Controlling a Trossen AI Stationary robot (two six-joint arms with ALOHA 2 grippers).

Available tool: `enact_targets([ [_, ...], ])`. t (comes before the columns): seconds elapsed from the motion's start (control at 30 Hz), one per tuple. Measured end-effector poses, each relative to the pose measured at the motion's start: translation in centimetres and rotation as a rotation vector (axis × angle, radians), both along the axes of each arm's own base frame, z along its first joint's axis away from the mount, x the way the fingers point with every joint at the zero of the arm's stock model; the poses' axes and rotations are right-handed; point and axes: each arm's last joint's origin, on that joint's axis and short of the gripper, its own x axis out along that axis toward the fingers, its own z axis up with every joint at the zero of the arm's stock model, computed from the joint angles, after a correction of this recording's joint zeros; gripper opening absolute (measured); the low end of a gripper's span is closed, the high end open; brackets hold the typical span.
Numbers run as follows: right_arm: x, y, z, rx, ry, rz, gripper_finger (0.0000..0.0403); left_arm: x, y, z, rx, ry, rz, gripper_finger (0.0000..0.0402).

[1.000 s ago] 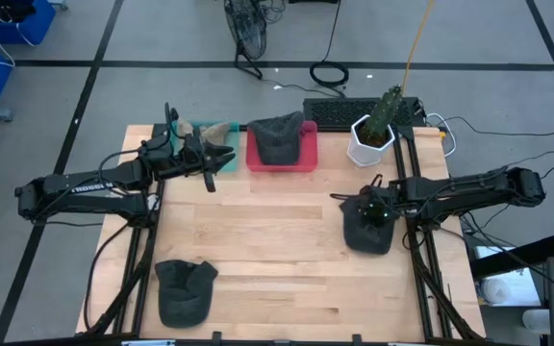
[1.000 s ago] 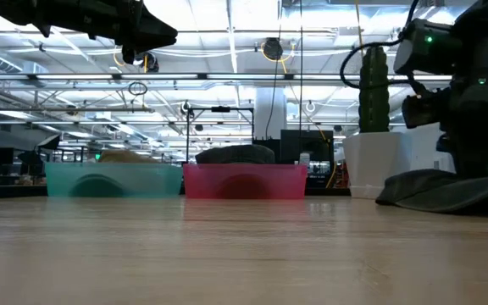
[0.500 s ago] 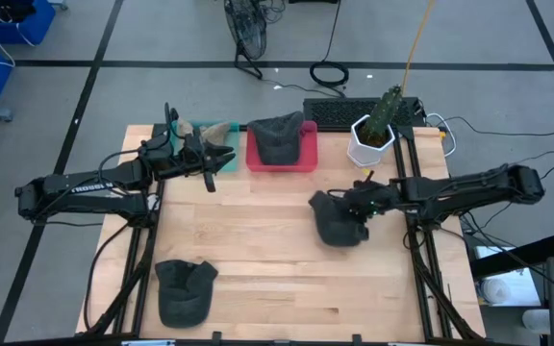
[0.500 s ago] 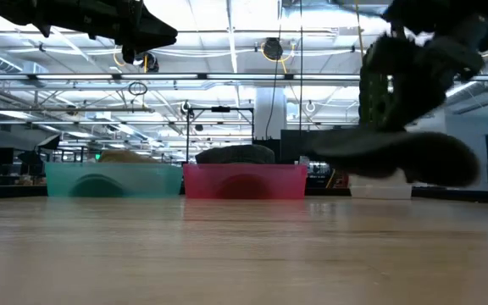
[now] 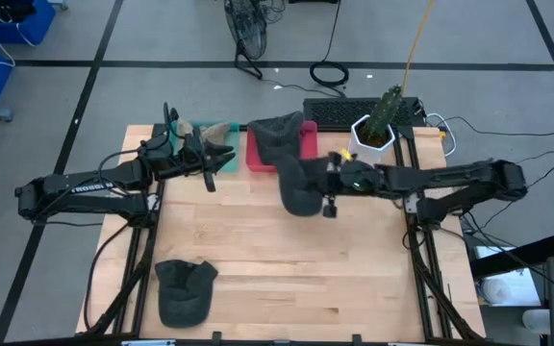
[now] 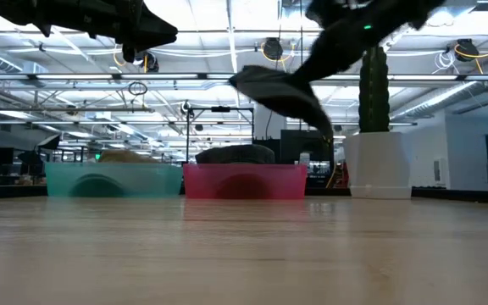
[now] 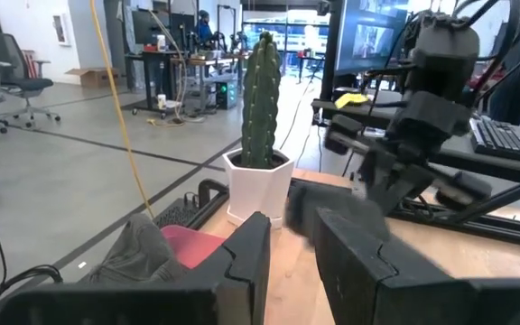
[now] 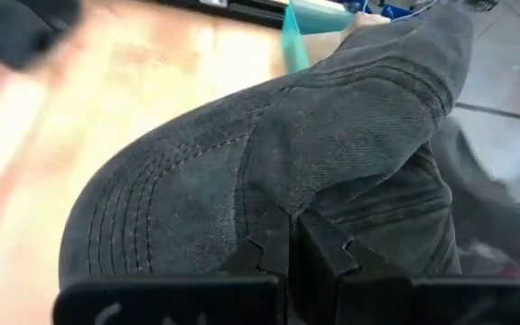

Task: Pick & Place hat
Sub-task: Put the top black cap into the red bin

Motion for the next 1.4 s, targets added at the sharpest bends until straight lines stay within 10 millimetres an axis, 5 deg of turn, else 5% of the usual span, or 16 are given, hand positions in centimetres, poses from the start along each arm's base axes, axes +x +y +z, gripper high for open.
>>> enact_targets([
  [0.37,9.1,-7.6,0.7,-0.292,0.051,-0.052,0.0002,0.0,0.0,0.0,0.016,0.004,0.0,0.0093],
  [0.7,11.4,-14.8,-3.5,-0.32,0.176,-0.139,0.0002,0.0,0.0,0.0,0.039,0.017,0.0,0.0093],
  [1.0,12.2,-15.2,-6.4,-0.29,0.228,-0.121,0.0012,0.0,0.1,-0.1,0.071,0.03,0.019,0.0093],
  [1.4,12.4,-14.7,-6.3,-0.227,0.187,-0.159,0.0031,0.0,0.1,-0.1,0.066,0.029,0.032,0.0093],
])
